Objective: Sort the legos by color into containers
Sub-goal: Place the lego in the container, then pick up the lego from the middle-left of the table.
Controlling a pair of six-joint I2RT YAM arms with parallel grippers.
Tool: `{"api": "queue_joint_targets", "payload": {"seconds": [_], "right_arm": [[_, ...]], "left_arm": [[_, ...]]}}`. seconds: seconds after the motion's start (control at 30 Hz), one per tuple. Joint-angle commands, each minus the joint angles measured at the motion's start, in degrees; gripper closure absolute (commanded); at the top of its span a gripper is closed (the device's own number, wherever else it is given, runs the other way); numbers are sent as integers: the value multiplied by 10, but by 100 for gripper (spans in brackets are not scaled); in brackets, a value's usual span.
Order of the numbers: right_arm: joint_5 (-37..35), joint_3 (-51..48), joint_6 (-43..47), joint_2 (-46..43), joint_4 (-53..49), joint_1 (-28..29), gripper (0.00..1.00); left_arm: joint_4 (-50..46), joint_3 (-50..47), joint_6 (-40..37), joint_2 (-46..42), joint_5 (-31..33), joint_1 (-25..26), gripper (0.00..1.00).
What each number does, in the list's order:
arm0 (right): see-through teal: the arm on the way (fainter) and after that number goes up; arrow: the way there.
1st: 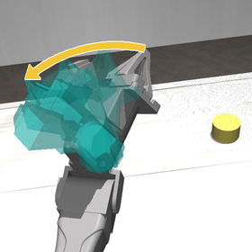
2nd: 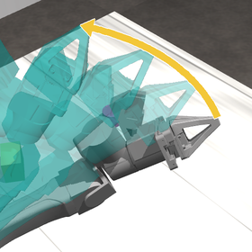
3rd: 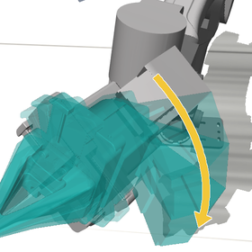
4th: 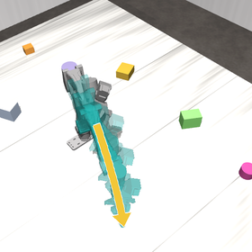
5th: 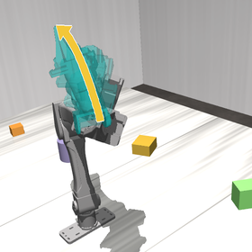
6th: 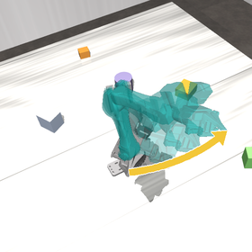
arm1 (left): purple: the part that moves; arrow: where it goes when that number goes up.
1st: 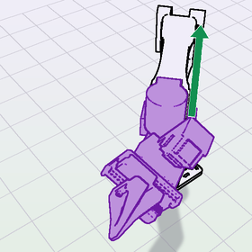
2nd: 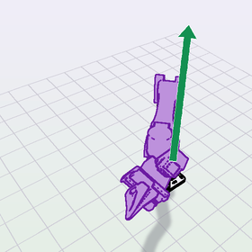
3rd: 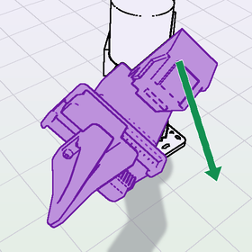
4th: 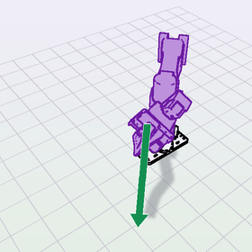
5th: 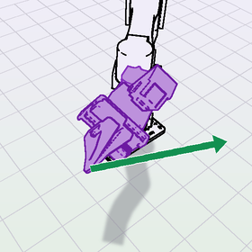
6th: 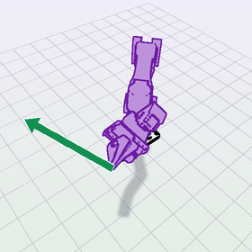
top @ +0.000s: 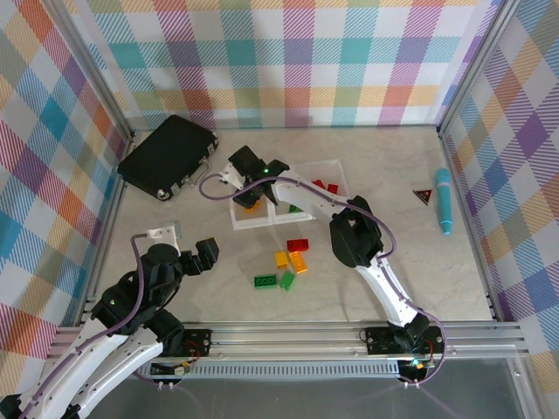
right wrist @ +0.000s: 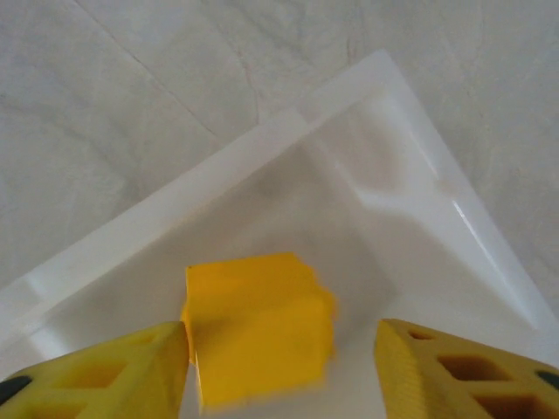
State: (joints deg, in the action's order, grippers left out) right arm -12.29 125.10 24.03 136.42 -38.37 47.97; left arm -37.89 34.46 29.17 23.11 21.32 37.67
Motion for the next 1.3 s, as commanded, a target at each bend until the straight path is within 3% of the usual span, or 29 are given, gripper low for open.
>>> {"api": "queue_joint_targets", "payload": {"seconds": [0.0,0.13,0.3,0.53,0.7,0.93,1.07,1.27], "right_arm": [[-26,23,5,7,20,-2,31],[-42,35,-12,-7,8,-2,22],[-44,4,-69,-73,-15,-3,21],[-46,-190,-195,-261,11,-6,17],[-86,-353,-297,-389,31,-18,17],[-98,-574,-466,-553,50,-73,17],[-107,-684,-525,-623,76,-112,17],[-107,-771,-564,-702,80,-154,16]], "left_arm": [[-10,2,12,-4,-1,-3,0],[2,-5,16,-1,-12,-3,0],[34,-14,12,25,-55,-3,0],[92,-21,7,105,-117,-2,0],[117,-19,20,170,-131,-1,0],[117,29,12,315,-145,4,0],[106,67,36,398,-137,22,2],[103,127,55,490,-109,79,3]]}}
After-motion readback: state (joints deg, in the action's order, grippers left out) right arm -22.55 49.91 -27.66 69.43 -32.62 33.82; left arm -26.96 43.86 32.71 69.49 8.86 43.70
